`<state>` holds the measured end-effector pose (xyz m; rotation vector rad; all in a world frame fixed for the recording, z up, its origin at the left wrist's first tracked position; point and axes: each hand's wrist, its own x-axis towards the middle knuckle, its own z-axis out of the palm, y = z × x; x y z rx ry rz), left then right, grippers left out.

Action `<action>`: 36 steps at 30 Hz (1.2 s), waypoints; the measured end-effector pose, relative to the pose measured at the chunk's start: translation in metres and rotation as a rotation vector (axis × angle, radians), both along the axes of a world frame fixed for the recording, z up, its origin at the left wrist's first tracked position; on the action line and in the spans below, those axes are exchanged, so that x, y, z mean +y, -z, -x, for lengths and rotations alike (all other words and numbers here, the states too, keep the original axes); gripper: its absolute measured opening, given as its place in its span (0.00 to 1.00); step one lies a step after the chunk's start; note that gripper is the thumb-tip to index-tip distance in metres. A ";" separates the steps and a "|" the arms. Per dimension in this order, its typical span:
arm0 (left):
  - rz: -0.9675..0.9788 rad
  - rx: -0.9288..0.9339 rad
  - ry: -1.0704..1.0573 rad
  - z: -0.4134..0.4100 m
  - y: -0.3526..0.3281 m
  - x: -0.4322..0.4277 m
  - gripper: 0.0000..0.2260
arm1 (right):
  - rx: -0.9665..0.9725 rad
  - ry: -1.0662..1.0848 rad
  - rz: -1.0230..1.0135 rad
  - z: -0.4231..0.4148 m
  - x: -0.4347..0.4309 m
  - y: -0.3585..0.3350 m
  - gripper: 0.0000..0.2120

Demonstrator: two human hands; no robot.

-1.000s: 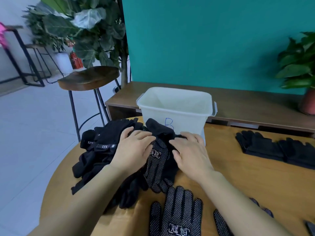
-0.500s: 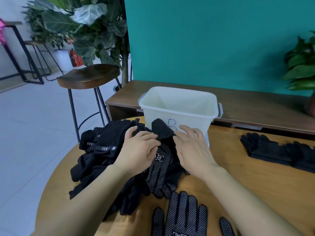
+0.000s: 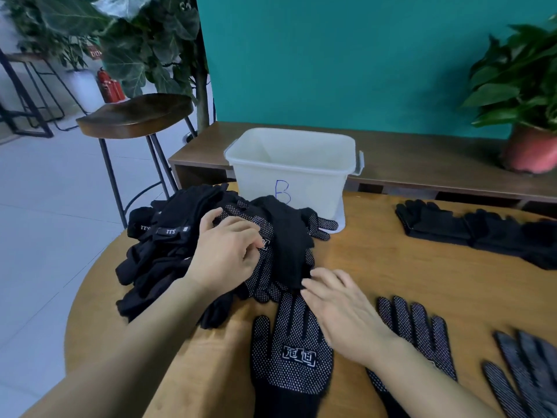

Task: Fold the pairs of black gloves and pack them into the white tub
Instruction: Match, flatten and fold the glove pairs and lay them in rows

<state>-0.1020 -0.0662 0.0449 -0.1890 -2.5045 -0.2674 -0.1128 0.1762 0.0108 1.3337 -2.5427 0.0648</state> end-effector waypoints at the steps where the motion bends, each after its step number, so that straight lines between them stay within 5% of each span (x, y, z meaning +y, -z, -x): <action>1: 0.004 -0.005 0.004 -0.001 0.001 0.003 0.07 | -0.008 -0.004 -0.004 -0.002 0.005 0.001 0.11; 9: 0.065 -0.069 0.109 0.002 0.015 0.039 0.07 | -0.082 0.168 0.113 0.019 0.020 -0.013 0.06; 13: 0.160 -0.227 0.254 0.012 0.036 0.062 0.16 | -0.146 0.257 0.044 0.036 0.011 -0.011 0.14; 19: 0.111 -0.388 0.136 0.021 0.055 0.072 0.22 | -0.303 0.386 0.021 0.059 -0.007 0.002 0.16; 23: 0.096 -0.386 0.120 0.023 0.053 0.072 0.26 | -0.383 0.421 0.042 0.065 -0.014 0.001 0.07; 32: -0.122 -0.049 0.094 0.014 0.002 0.078 0.16 | -0.842 0.563 0.672 0.067 -0.014 -0.082 0.10; 36: -0.481 -0.091 0.166 -0.004 -0.059 0.091 0.09 | -0.876 0.497 0.832 0.044 0.001 -0.141 0.10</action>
